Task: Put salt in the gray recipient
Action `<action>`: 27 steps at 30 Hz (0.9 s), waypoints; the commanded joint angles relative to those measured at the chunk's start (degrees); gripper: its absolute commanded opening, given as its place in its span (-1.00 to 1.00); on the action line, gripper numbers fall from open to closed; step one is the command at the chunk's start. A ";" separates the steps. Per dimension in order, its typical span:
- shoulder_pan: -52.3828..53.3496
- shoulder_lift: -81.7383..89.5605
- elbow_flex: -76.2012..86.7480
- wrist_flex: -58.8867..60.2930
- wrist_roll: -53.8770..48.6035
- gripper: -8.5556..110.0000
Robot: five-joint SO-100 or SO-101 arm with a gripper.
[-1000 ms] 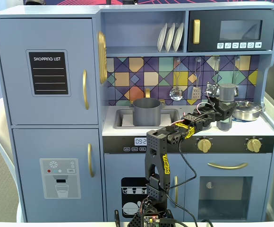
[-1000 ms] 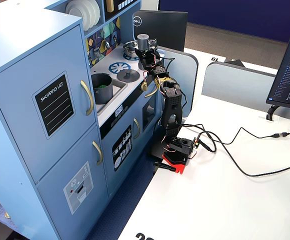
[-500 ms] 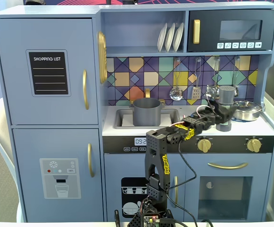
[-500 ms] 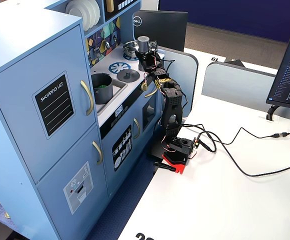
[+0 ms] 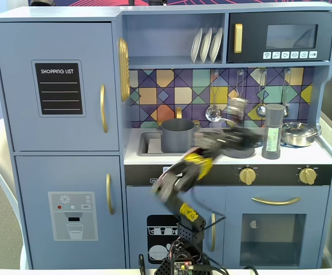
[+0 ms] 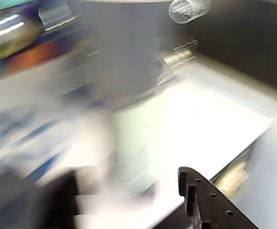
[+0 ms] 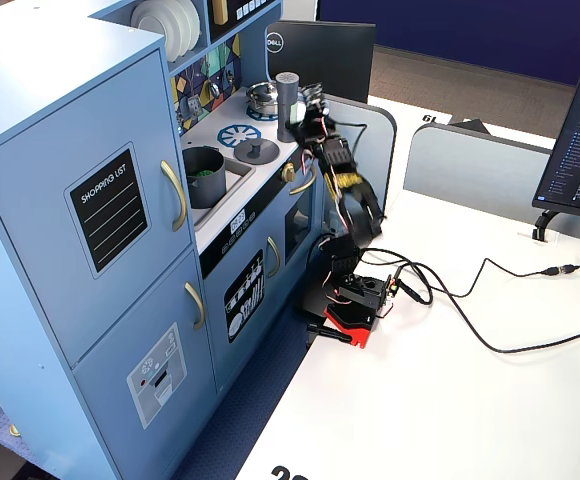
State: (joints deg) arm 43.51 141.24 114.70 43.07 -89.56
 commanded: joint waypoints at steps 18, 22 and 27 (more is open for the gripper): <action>-40.78 41.66 63.81 29.09 3.08 -0.85; -40.52 43.24 63.81 32.78 2.81 -0.84; -40.34 43.24 63.81 32.87 2.11 -0.83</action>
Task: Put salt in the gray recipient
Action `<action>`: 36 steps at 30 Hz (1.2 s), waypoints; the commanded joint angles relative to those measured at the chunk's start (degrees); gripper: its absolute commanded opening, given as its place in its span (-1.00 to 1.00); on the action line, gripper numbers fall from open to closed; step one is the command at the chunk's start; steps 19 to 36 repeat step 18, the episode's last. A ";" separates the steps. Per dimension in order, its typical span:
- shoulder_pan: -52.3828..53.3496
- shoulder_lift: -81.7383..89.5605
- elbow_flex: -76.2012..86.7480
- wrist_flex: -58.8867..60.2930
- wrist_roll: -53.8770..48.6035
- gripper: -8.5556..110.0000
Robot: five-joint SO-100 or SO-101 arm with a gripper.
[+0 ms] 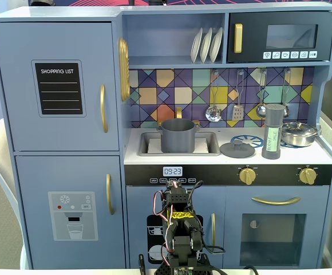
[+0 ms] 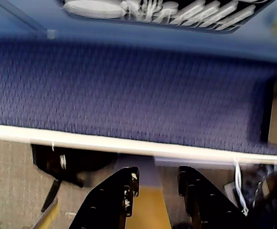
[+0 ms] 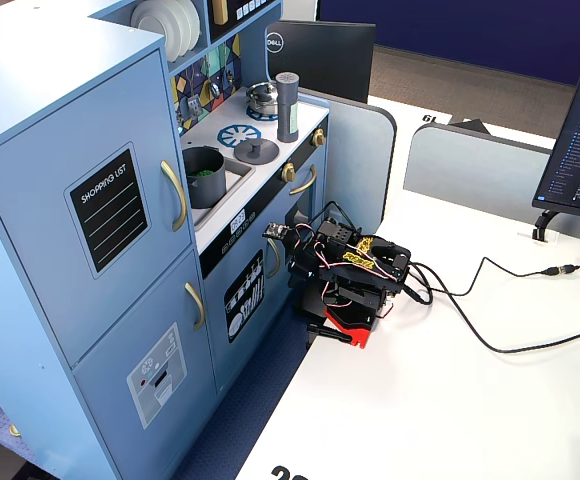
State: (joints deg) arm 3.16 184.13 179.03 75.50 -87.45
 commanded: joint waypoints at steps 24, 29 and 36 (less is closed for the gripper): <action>0.00 0.35 -0.44 0.44 -0.18 -0.78; 0.00 0.35 -0.44 0.44 -0.18 -0.78; 0.00 0.35 -0.44 0.44 -0.18 -0.78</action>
